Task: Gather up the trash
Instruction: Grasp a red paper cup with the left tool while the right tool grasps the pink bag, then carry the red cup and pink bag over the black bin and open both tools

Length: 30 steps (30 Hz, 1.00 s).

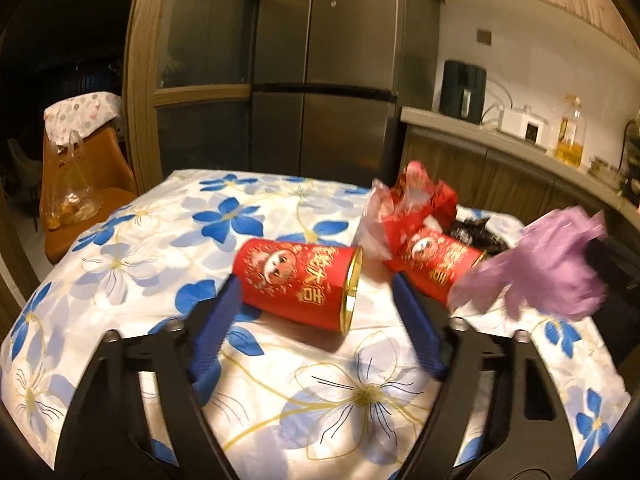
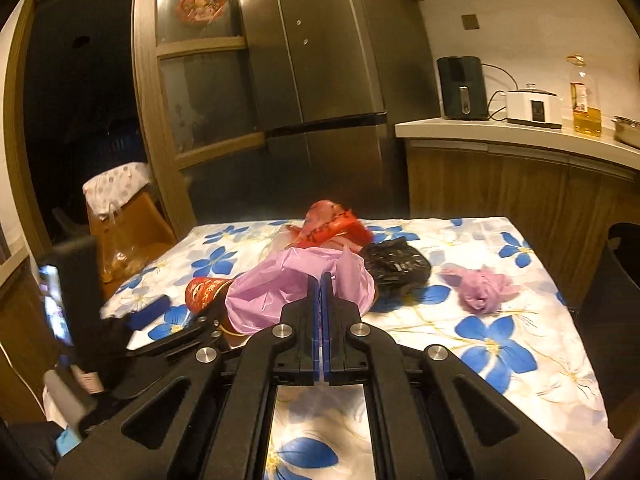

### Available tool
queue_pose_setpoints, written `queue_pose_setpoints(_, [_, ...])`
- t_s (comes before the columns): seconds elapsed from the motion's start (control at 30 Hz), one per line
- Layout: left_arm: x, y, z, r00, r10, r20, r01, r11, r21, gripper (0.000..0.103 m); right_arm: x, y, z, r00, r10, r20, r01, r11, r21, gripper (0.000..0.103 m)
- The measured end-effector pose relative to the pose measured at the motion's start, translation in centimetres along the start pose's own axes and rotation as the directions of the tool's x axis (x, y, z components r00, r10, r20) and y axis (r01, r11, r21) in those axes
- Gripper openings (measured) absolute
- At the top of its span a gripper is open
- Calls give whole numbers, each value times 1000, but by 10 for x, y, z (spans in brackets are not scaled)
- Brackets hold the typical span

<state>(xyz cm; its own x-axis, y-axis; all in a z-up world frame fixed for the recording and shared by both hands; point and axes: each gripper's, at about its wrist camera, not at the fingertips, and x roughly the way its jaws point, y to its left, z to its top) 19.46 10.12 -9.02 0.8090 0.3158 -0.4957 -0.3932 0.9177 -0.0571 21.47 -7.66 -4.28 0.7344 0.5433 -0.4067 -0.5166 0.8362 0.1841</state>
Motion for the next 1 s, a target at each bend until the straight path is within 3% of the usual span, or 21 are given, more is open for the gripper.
queue_pose_setpoints(0.2, [13,9,-3,997,23,-71,-26,999,-33,15,-14,-11,-1,1000,-15,18,14,1000,15,2])
queue_pose_setpoints(0.3, [16,18,-5,996,13,-93,-20,997,-72,2,-22,-17,-2,999,-24,25,23,1000,19,2])
queue_pose_setpoints(0.7, [-31,23,2,1000,-31,1,31,995,-100,2,-51,-28,-1,996,-64,64,62,998,28,2])
queue_pose_setpoints(1.0, [-71,-9,27,992,-92,92,96,995,-42,2,-77,-45,6,986,-118,118,114,993,40,2])
